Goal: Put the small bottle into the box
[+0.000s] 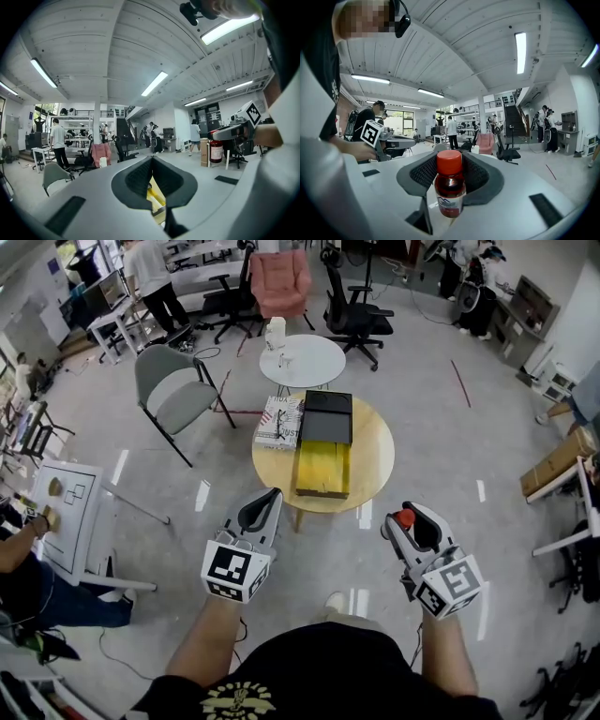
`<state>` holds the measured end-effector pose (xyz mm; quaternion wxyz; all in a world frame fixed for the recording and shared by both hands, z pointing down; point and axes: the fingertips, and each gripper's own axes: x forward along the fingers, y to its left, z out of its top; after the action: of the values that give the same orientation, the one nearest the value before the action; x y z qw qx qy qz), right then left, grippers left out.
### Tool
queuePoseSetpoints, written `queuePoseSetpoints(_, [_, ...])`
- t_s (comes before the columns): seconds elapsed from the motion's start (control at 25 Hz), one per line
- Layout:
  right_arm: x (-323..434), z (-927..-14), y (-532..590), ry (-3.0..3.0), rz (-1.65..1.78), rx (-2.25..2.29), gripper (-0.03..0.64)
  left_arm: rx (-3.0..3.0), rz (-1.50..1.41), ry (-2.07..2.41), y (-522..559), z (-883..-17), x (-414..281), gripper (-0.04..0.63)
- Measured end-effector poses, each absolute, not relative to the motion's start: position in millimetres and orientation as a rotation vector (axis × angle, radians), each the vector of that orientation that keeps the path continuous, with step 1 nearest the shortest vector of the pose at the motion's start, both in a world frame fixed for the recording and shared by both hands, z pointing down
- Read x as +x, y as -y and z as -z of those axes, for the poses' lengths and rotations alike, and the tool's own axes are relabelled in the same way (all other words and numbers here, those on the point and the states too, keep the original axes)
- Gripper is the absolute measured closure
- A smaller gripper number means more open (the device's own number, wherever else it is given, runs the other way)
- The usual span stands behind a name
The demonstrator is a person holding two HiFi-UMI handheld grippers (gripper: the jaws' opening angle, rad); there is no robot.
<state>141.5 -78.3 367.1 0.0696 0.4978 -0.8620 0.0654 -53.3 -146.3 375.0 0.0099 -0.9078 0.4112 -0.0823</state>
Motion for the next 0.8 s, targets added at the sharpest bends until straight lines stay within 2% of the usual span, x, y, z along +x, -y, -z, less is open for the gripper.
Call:
queuePoseSetpoints(0.56, [205, -368, 142, 2.690, -0.180, 1.394, 0.449, -2.776, 0.271, -1.388, 187, -372, 6, 0.578])
queuePoseSetpoints(0.8, [202, -378, 150, 2.732, -0.225, 1.329, 0.449, -2.752, 0.307, -1.447, 189, -374, 4, 0.578])
